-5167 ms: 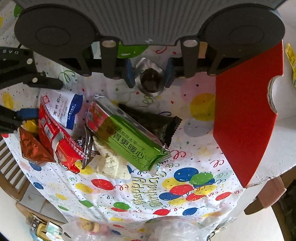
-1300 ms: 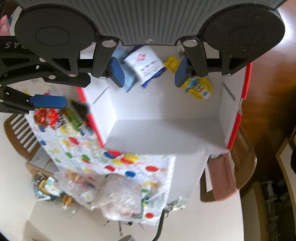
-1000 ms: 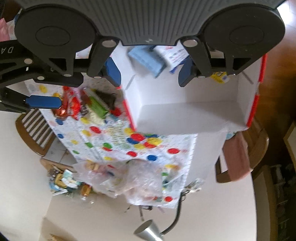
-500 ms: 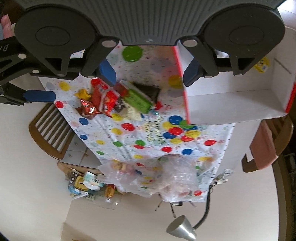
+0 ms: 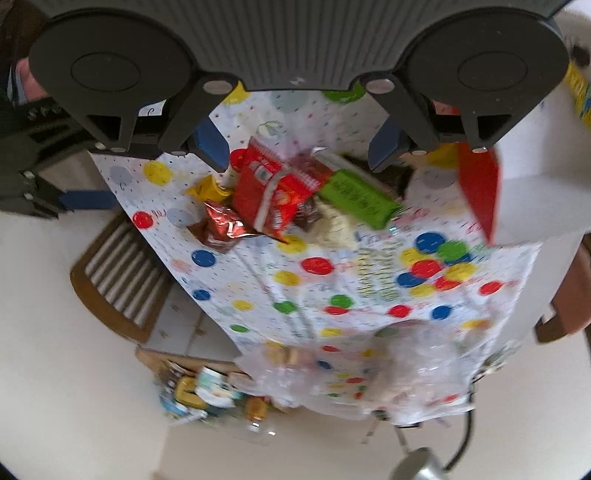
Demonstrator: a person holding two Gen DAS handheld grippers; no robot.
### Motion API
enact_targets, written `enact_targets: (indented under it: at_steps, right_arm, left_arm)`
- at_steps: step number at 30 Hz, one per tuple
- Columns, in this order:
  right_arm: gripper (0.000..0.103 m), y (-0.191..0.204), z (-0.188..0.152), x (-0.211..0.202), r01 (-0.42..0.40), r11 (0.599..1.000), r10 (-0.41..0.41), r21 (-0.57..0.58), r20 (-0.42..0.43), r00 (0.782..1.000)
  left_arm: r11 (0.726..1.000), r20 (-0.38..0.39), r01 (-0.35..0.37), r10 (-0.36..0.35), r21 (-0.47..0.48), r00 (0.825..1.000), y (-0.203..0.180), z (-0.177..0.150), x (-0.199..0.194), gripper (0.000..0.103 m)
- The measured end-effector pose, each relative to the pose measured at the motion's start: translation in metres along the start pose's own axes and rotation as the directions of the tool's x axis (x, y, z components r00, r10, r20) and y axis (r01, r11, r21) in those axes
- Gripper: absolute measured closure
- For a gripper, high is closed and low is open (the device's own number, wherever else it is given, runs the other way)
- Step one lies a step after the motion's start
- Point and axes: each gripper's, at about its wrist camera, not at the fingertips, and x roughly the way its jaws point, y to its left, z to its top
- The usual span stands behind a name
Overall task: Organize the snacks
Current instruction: 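Move both tools back from the box toward the remaining snacks, then grasp the red chip bag with left tool while right tool grasps the yellow packet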
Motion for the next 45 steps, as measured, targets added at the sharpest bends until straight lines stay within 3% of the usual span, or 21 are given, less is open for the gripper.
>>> enact_targets:
  at_steps: [5,10,12,18,23,25,27,32,34,40,45]
  right_arm:
    - [0.001,-0.032,-0.001,0.028,-0.001,1.000,-0.001,-0.031,-0.048,0.999]
    - [0.003,-0.050,0.001,0.055,-0.014,0.997,0.007,-0.079,-0.096,0.995]
    - [0.005,-0.056,0.001,0.067,-0.008,0.995,-0.004,-0.100,-0.116,0.993]
    - [0.012,-0.073,0.000,0.096,-0.020,0.992,0.002,-0.123,-0.144,0.990]
    - [0.013,-0.079,0.006,0.111,-0.068,0.994,0.054,-0.089,-0.153,0.987]
    - [0.022,-0.079,0.009,0.118,-0.074,0.993,0.058,-0.091,-0.160,0.985]
    - [0.024,-0.081,0.012,0.124,-0.085,0.993,0.071,-0.082,-0.166,0.984]
    - [0.031,-0.078,0.015,0.136,-0.111,0.989,0.091,-0.101,-0.187,0.978]
    - [0.036,-0.077,0.015,0.140,-0.116,0.988,0.093,-0.104,-0.197,0.976]
    - [0.045,-0.071,0.014,0.143,-0.090,0.986,0.060,-0.142,-0.204,0.977]
    - [0.059,-0.072,0.014,0.142,-0.077,0.988,0.048,-0.138,-0.202,0.978]
  left_arm:
    - [0.993,-0.023,-0.015,0.018,0.121,1.000,-0.028,0.005,0.036,0.021]
    - [0.966,-0.069,-0.053,0.073,0.253,0.995,-0.051,0.007,0.072,0.021]
    - [0.945,-0.074,-0.090,0.119,0.314,0.990,-0.061,0.006,0.086,0.021]
    - [0.871,-0.058,-0.119,0.166,0.477,0.984,-0.085,-0.005,0.112,0.021]
    - [0.837,-0.042,-0.173,0.227,0.520,0.973,-0.094,-0.010,0.133,0.021]
    - [0.828,-0.032,-0.192,0.245,0.526,0.969,-0.096,-0.008,0.139,0.021]
    - [0.816,-0.040,-0.196,0.259,0.543,0.965,-0.100,-0.006,0.147,0.021]
    - [0.737,-0.038,-0.214,0.309,0.641,0.950,-0.116,-0.009,0.165,0.021]
    - [0.720,-0.043,-0.219,0.326,0.658,0.944,-0.118,-0.010,0.171,0.021]
    - [0.759,-0.095,-0.192,0.317,0.622,0.944,-0.108,-0.001,0.180,0.021]
    - [0.782,-0.108,-0.177,0.298,0.597,0.948,-0.104,0.002,0.179,0.029]
